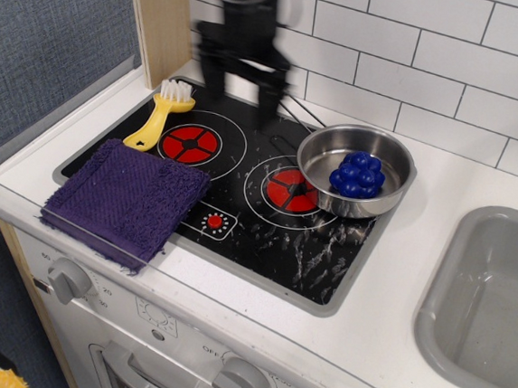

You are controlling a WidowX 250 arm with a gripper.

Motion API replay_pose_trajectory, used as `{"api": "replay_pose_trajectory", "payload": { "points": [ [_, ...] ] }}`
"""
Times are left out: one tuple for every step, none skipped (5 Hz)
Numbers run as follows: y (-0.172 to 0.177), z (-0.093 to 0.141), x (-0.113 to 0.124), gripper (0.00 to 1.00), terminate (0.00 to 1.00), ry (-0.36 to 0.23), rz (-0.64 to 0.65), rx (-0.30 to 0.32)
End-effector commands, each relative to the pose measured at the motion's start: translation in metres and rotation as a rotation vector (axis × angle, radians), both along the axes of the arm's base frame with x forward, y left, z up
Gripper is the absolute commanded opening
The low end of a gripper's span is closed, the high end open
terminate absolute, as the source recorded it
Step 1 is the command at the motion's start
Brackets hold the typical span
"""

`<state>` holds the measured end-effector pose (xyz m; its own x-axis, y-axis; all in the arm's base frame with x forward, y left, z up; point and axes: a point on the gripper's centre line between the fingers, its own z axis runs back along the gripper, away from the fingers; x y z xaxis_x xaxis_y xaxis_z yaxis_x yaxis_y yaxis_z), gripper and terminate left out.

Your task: Grabbed the blue square from inside the bowl and laid it onto the top left of the stove

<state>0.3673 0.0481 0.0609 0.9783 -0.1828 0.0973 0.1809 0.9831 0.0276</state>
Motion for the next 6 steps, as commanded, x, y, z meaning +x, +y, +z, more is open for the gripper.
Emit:
{"api": "replay_pose_trajectory", "payload": {
  "points": [
    [-0.076,0.000,0.023,1.00,0.00,-0.010,-0.157,-0.028],
    [-0.088,-0.002,0.028,1.00,0.00,-0.015,-0.168,-0.045],
    [-0.096,0.008,0.025,1.00,0.00,-0.037,-0.166,0.002],
    [-0.091,0.021,0.019,1.00,0.00,-0.064,-0.126,0.046],
    [-0.095,0.035,0.015,1.00,0.00,-0.104,-0.136,0.038],
    [-0.106,0.047,0.010,1.00,0.00,-0.136,-0.164,0.035]
  ]
}}
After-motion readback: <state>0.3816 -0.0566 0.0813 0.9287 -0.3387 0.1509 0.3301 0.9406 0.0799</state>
